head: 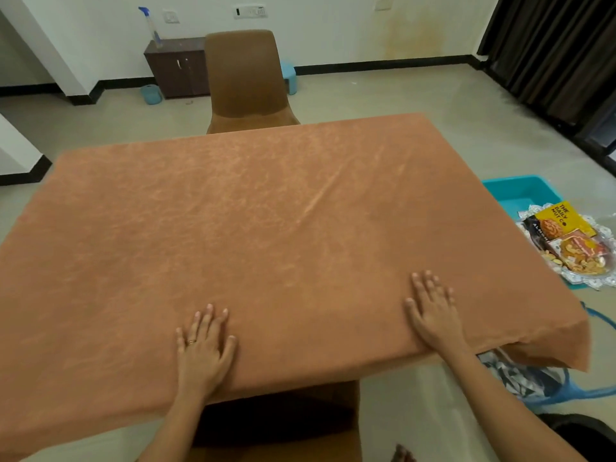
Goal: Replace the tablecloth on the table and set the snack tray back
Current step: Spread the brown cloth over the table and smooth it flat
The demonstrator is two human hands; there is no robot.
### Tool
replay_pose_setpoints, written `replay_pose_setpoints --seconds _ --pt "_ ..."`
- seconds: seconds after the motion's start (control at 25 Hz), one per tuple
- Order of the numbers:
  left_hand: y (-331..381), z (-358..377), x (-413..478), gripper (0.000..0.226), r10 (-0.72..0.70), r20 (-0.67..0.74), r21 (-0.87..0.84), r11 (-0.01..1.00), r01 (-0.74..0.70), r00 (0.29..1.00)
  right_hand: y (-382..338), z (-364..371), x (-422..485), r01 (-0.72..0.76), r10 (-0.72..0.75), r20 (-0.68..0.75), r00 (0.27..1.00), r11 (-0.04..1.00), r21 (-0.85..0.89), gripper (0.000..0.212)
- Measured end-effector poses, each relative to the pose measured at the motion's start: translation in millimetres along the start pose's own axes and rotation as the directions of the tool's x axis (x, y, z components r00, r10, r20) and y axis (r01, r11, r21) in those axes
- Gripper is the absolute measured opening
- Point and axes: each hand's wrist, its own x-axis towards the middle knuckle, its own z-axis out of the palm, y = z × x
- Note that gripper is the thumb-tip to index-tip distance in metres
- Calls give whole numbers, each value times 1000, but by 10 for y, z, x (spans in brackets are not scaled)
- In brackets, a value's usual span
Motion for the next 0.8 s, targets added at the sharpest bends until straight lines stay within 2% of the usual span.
replay_pose_setpoints --seconds 0.08,0.16,0.24,0.32,0.4,0.52,0.8 --pt "294 11 22 80 -182 -56 -11 983 181 982 420 -139 115 -91 91 8 996 996 19 83" --pt "871 65 40 90 -269 -58 -47 963 266 961 551 -242 195 -97 96 8 995 995 30 84" --pt "1700 212 27 86 -157 -41 -93 984 153 987 384 -208 201 83 -84 22 996 995 57 76" --pt "2592 426 -24 71 49 -8 -104 993 -50 999 86 -96 144 326 -330 63 942 943 73 65" --pt "3302 601 -28 60 182 -8 -84 980 -182 983 74 -59 156 448 -451 46 891 891 67 59" --pt "3685 723 -10 59 132 -38 -87 987 -135 990 708 -207 387 416 -417 0 909 908 42 59" --pt "3886 870 -141 61 127 -6 -70 989 -127 992 2647 -637 760 170 -169 22 985 983 -75 69"
